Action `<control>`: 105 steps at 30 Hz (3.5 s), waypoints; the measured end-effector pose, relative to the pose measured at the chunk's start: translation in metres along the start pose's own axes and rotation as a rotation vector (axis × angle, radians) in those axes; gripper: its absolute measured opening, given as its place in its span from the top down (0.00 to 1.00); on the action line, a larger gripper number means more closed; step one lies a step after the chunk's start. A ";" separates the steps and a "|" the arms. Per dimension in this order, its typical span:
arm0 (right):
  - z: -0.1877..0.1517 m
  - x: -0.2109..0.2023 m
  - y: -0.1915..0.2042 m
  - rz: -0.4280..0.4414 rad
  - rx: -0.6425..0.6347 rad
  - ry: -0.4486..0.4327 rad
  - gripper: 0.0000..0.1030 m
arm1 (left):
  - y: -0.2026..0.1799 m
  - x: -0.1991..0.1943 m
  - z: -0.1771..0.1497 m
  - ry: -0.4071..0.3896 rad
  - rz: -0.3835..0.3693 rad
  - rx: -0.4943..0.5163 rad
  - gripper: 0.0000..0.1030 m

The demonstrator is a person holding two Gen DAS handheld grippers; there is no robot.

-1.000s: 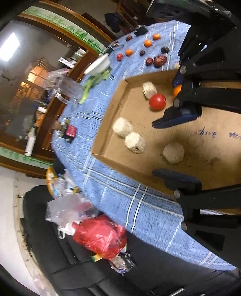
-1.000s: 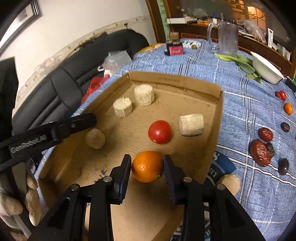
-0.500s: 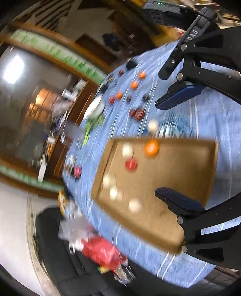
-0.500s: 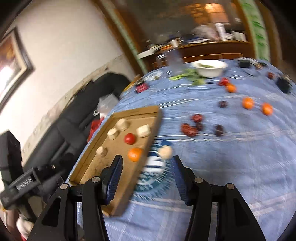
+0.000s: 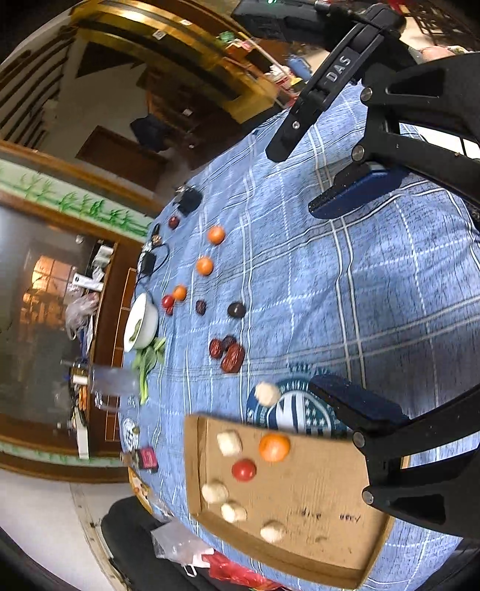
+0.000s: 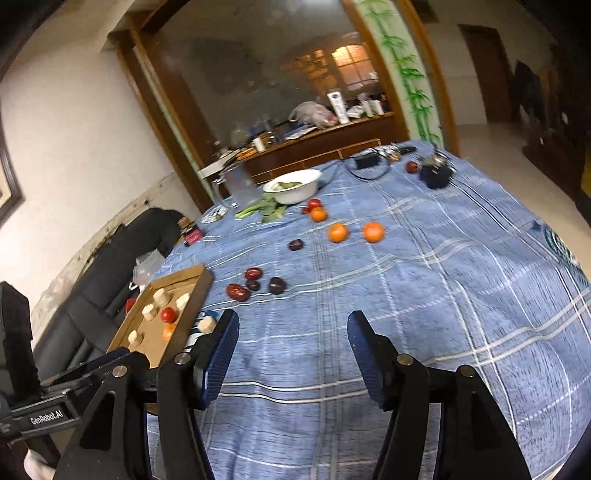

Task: Organize fruits
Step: 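Move both open tools back over the fruit on the table, then grasp a dark date with the left tool while the right tool grasps an orange, then carry the date and orange into the box and open both tools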

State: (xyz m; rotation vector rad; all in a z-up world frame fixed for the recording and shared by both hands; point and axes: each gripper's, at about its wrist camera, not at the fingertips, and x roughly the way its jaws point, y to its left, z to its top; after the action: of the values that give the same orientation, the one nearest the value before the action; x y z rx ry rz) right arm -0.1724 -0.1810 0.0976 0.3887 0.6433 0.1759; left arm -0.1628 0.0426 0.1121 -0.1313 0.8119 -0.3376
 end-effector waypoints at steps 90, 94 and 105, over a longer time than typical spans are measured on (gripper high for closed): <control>0.070 0.126 0.009 -0.055 -0.134 0.122 0.65 | 0.050 0.066 0.048 -0.085 -0.060 0.022 0.79; 0.057 0.114 0.058 0.017 -0.203 0.143 0.65 | 0.098 0.024 0.042 -0.124 0.033 -0.049 0.79; -0.003 0.156 0.207 0.224 -0.381 0.307 0.65 | 0.237 0.001 0.022 -0.039 0.270 -0.234 0.79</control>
State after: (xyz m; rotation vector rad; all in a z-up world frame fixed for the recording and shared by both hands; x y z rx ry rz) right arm -0.0594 0.0520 0.0939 0.0631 0.8488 0.5702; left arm -0.0885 0.2647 0.0689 -0.2434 0.8174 0.0160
